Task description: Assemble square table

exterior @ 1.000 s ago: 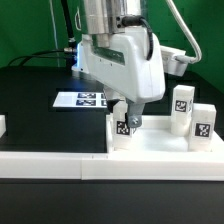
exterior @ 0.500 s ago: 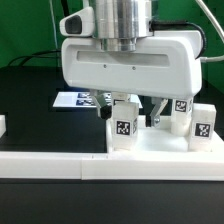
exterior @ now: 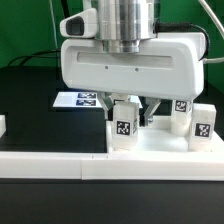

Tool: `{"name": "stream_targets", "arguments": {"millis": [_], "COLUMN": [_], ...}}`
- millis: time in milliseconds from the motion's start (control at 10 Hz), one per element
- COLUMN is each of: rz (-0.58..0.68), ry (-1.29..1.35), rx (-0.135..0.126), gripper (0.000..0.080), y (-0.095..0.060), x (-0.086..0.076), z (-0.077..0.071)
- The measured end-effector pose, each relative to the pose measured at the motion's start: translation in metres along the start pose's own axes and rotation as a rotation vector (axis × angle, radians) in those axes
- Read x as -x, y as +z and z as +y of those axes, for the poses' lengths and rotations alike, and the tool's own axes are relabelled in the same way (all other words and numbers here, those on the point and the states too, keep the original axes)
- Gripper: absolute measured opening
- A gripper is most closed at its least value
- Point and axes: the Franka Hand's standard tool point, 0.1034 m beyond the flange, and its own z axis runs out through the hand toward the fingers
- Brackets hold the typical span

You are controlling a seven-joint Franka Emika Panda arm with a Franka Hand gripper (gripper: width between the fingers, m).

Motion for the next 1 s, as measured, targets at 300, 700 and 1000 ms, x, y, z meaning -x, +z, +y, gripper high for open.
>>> {"name": "stream_targets", "arguments": {"millis": [300,700,1000], "rz": [0.013,0.007,-0.025], "ry": [0.326,1.022,1.314], "rx": [0.019,0.008,-0.011], "gripper": [0.0291,0.0291,0.0291], "y": [0.0002,0.0011,0.0019], "x": [0.0023,-0.0024,-0.0012], "z": [-0.0020,-0.0011,-0.0005]}}
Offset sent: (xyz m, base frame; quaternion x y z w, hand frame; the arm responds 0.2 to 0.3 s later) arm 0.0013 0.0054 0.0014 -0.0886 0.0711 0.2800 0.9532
